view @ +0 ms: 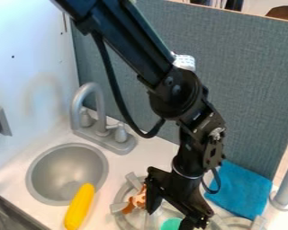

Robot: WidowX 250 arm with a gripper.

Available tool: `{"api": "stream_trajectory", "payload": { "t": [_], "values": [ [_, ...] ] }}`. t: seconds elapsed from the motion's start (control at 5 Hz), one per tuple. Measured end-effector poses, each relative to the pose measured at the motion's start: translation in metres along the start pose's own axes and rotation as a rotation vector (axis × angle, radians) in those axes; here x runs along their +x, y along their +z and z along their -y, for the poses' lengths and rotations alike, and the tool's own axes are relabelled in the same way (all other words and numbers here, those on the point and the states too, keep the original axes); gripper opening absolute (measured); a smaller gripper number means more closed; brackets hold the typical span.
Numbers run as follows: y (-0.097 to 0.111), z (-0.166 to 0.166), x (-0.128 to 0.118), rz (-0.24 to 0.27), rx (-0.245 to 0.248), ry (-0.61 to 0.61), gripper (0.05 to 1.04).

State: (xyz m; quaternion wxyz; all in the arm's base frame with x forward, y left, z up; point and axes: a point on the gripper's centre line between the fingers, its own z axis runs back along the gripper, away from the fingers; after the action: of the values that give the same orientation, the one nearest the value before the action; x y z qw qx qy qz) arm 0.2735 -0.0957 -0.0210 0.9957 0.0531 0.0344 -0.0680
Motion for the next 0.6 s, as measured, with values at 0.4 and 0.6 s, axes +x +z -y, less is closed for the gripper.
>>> {"api": "stream_trajectory", "payload": {
  "t": [0.4,0.6],
  "values": [
    [-0.005,-0.017,-0.004,-0.029,-0.002,0.000,1.001],
    [0.005,-0.037,-0.002,-0.007,-0.015,0.053,1.001]
  ]
}}
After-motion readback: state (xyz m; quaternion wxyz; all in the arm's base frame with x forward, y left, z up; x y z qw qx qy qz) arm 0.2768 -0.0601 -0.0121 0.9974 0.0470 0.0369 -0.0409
